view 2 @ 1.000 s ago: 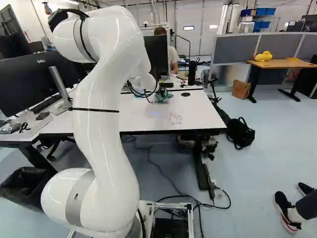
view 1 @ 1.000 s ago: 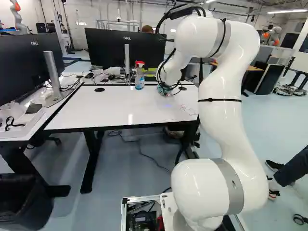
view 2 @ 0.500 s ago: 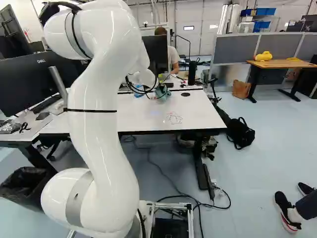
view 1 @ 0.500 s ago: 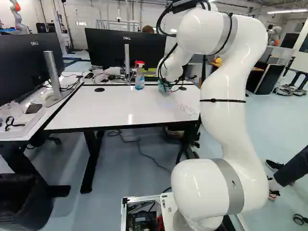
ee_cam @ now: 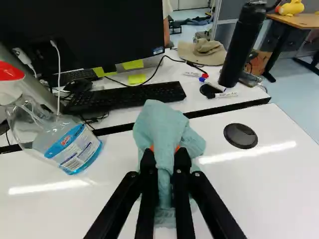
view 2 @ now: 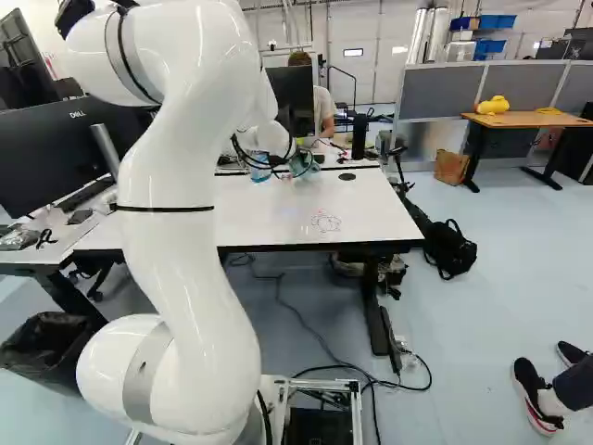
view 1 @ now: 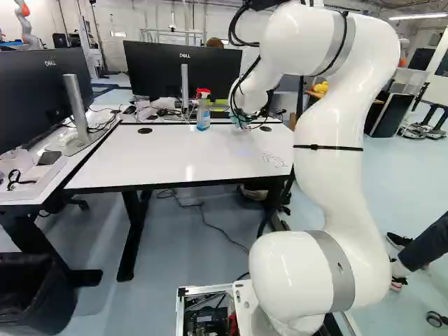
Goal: Clean the table with the green towel
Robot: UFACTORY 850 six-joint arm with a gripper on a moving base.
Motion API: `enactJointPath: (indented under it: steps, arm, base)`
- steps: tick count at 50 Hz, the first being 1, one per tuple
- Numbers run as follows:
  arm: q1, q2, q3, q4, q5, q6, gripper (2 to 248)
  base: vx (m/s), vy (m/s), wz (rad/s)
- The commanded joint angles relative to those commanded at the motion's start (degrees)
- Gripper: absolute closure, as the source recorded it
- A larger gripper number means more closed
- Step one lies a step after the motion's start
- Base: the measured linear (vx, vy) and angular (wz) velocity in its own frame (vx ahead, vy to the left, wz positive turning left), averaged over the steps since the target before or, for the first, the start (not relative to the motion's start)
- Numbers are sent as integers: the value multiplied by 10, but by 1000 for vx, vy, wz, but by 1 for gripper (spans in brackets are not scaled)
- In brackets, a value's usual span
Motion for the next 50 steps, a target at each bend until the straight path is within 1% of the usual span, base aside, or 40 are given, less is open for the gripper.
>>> enactJointPath:
  steps: [12,32,50]
  arm:
    - [0,21,16,0,0,0,213]
    - [-3,73,80,0,0,0,213]
    - [-12,121,137,0,0,0,213]
  base:
    - [0,0,0]
    - [0,0,0]
    - [0,0,0]
